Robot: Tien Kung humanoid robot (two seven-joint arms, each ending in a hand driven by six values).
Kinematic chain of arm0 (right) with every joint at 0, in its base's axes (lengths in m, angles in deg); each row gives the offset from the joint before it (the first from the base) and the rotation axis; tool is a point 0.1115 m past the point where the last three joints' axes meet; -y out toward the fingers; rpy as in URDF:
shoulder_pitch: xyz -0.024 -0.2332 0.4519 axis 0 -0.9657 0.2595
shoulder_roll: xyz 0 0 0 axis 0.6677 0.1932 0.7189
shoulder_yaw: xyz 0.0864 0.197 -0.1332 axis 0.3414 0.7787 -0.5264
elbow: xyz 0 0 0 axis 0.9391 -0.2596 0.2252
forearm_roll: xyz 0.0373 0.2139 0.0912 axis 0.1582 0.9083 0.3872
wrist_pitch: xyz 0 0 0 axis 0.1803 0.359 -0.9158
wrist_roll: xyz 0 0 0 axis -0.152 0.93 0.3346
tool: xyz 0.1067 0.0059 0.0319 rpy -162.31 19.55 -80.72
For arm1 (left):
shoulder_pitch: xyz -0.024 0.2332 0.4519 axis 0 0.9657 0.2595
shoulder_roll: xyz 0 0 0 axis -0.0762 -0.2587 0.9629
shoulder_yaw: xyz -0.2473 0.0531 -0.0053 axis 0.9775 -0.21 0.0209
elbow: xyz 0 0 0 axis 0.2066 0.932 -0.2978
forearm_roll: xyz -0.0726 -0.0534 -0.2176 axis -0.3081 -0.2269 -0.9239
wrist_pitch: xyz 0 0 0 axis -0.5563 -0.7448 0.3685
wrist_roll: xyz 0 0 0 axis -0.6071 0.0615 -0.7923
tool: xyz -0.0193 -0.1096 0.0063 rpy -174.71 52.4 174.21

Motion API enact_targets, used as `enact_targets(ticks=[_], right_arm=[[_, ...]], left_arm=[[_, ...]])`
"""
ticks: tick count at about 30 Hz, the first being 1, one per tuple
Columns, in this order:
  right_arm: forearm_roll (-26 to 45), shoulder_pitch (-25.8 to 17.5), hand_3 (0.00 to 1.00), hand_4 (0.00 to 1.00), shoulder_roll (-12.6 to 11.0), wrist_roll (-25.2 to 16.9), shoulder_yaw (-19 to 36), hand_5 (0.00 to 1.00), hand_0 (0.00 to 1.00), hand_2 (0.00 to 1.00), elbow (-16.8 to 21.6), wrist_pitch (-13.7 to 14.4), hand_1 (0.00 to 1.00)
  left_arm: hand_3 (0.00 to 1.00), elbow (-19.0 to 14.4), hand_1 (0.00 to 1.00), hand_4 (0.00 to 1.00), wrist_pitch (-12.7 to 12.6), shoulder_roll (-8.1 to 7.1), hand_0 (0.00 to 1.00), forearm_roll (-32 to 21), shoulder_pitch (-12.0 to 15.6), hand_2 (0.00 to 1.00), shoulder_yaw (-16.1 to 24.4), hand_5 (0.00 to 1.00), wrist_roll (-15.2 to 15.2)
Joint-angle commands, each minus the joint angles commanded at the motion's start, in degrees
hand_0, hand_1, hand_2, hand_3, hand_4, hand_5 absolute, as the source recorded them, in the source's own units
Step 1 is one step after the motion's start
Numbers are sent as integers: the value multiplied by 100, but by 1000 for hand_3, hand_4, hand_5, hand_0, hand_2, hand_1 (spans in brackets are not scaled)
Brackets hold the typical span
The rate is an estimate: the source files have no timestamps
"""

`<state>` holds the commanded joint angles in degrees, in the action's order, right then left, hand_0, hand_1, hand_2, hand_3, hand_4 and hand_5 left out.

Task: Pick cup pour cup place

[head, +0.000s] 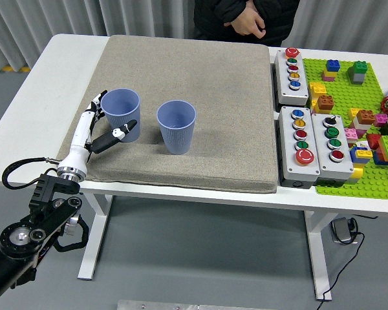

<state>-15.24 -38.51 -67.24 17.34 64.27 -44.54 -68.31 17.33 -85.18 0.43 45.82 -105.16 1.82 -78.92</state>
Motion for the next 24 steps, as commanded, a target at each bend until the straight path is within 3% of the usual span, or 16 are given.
enact_targets(ticks=[4, 13, 19, 20, 24], right_arm=[[0, 2, 602, 51, -1, -3, 4, 393, 702, 635, -2, 3, 692], [-15, 28, 601, 51, -12, -17, 22, 392, 702, 635, -7, 1, 692], [-3, 38, 601, 51, -17, -20, 27, 392, 702, 635, -8, 8, 692], [2, 38, 600, 51, -17, -20, 25, 394, 701, 634, -8, 9, 692], [-1, 38, 600, 51, -21, -23, 29, 394, 701, 634, -9, 9, 692]], left_arm=[[998, -195, 949, 998, -17, -17, 897, 99, 119, 998, 153, 495, 52], [998, -1008, 949, 998, -11, -57, 898, 519, 398, 998, 825, 524, 215], [998, -1309, 949, 998, 71, -123, 897, -58, 385, 998, 1042, 554, 263], [996, -1332, 939, 763, 99, -127, 896, -190, 375, 998, 1065, 998, 278], [996, -1384, 939, 763, 136, -139, 896, -410, 319, 998, 1102, 998, 294]])
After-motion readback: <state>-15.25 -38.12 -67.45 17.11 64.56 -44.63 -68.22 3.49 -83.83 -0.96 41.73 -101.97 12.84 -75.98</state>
